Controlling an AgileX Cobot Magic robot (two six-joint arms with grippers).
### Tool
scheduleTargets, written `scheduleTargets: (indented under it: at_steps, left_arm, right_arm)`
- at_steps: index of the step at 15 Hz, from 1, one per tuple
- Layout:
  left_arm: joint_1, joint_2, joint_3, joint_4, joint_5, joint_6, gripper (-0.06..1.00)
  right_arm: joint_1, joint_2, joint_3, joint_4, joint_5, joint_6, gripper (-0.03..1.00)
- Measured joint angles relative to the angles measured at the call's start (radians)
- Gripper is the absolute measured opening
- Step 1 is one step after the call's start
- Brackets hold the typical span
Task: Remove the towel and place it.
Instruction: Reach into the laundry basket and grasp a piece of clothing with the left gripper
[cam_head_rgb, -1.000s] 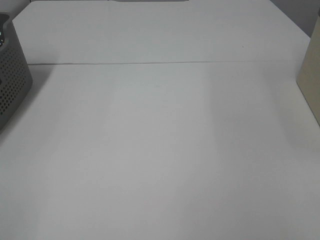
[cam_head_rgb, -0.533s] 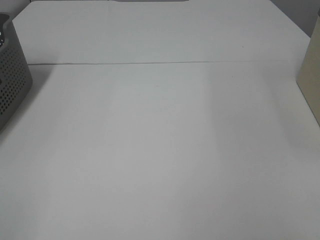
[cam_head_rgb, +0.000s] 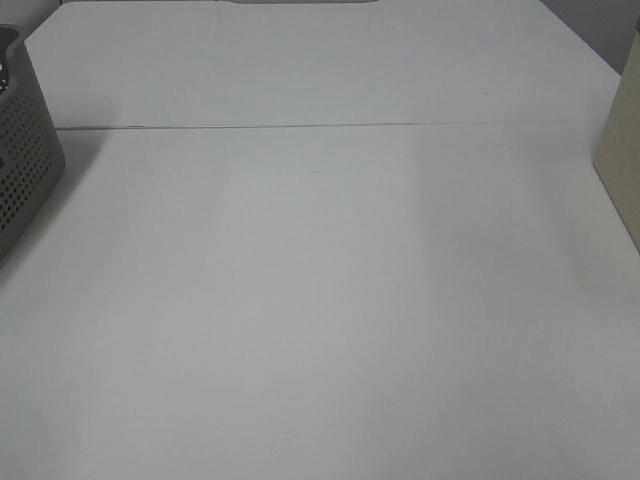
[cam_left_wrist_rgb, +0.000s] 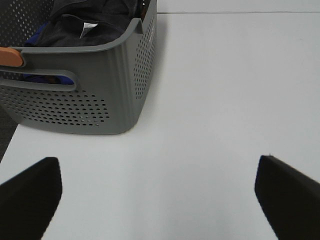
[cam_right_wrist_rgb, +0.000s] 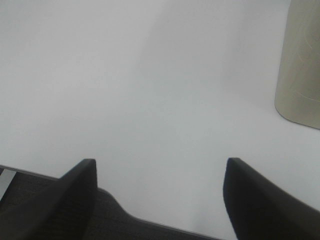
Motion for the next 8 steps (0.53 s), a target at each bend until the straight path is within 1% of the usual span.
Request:
scheduleTargets:
  at_steps: [8]
  left_arm:
    - [0.000, 0.000, 0.000, 0.000, 0.000, 0.000, 0.99]
  right_arm:
    - [0.000, 0.000, 0.000, 0.000, 0.000, 0.000, 0.69]
